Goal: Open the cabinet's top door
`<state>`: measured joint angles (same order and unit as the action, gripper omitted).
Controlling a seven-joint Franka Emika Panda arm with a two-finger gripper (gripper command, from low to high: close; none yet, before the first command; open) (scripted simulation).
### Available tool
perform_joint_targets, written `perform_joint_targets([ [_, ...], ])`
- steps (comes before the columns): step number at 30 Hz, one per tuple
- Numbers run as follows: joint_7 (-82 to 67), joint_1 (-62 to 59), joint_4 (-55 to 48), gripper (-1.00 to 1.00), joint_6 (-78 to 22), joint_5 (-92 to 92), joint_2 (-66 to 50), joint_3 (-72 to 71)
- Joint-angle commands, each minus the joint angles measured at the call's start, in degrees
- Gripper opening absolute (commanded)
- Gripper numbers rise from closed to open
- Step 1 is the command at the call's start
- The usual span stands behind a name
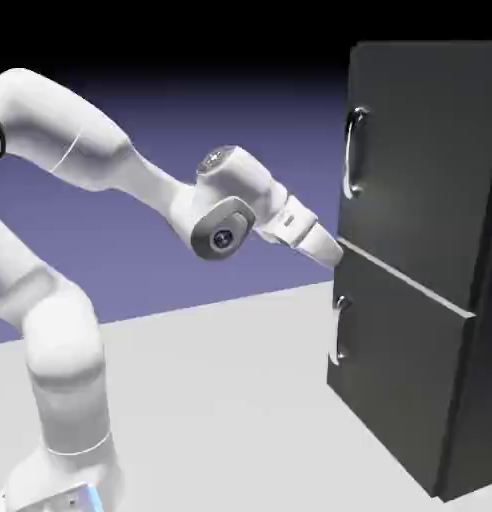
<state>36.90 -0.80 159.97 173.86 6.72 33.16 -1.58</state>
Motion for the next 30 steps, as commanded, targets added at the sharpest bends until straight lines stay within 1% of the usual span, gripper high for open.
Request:
perform_joint_targets([
  [1,-2.06,-0.55,-0.38,0.00,-0.06,2.50,0.19,-0.59],
  [30,-61.79,-16.54,-11.49,0.00,-1.65,74.77,5.62,-17.57],
])
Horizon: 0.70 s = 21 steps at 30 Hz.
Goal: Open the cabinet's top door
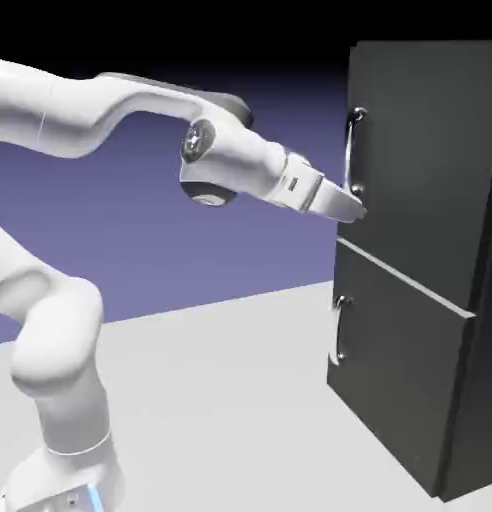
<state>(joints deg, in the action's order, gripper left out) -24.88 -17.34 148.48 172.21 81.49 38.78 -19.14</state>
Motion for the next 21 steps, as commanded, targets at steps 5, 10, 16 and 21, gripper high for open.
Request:
perform_joint_targets([
  [5,-10.30,-2.76,-1.92,0.00,-0.28,12.46,0.94,-2.93],
  [10,-20.60,-5.52,-3.83,0.00,-0.55,24.93,1.87,-5.86],
  [16,-32.95,-8.82,-6.13,0.00,-0.88,39.88,3.00,-9.37],
  [21,-43.25,-11.58,-8.04,0.00,-1.16,52.34,3.93,-12.30],
])
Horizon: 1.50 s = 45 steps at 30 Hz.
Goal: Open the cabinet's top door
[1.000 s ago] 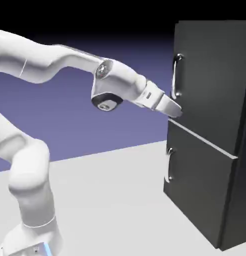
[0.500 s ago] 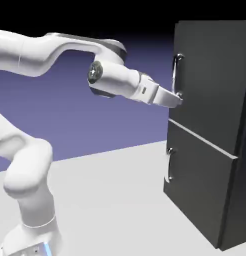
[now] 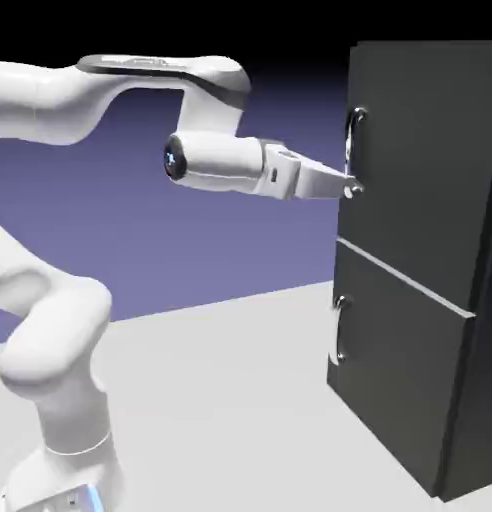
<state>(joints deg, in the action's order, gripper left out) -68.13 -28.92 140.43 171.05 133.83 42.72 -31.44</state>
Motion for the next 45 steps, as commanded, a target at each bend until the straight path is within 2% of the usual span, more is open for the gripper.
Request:
perform_joint_targets([
  [1,-2.06,-0.55,-0.38,0.00,-0.06,2.50,0.19,-0.59],
  [13,-24.39,-6.53,-4.54,0.00,-0.65,29.51,2.22,-6.93],
  [18,-27.45,-15.43,-11.58,0.00,-2.68,32.18,-4.81,-13.40],
  [19,-27.45,-15.43,-11.58,-1.00,-2.68,32.18,-4.81,-13.41],
  [27,-33.36,-0.89,-7.85,-1.00,-3.59,30.58,-6.72,-0.73],
  [38,-19.54,21.41,3.77,-1.00,-7.72,5.78,0.76,19.77],
  [45,-9.86,31.39,10.16,-1.00,-9.79,-11.67,7.81,30.71],
])
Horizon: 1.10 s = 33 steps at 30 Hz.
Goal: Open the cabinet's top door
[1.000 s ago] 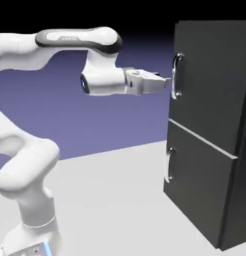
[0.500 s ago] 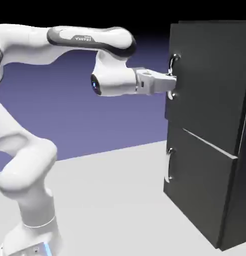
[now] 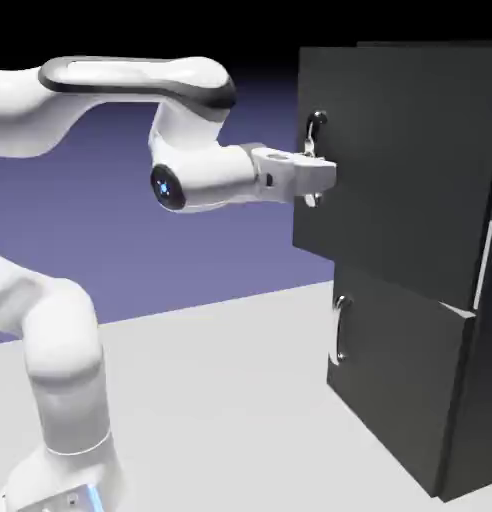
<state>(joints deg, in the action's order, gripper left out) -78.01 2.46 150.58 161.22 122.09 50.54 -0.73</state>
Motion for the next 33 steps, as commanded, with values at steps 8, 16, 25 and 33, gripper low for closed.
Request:
perform_joint_targets([
  [8,12.19,4.70,5.81,-1.00,-4.26,-19.87,8.07,8.94],
  [16,23.42,1.98,9.58,-1.00,-16.21,-39.81,14.93,17.84],
  [25,29.23,-1.64,6.40,-1.00,-38.13,-60.18,16.61,33.71],
  [33,30.16,3.45,-4.63,-1.00,-58.07,-73.46,12.37,49.41],
])
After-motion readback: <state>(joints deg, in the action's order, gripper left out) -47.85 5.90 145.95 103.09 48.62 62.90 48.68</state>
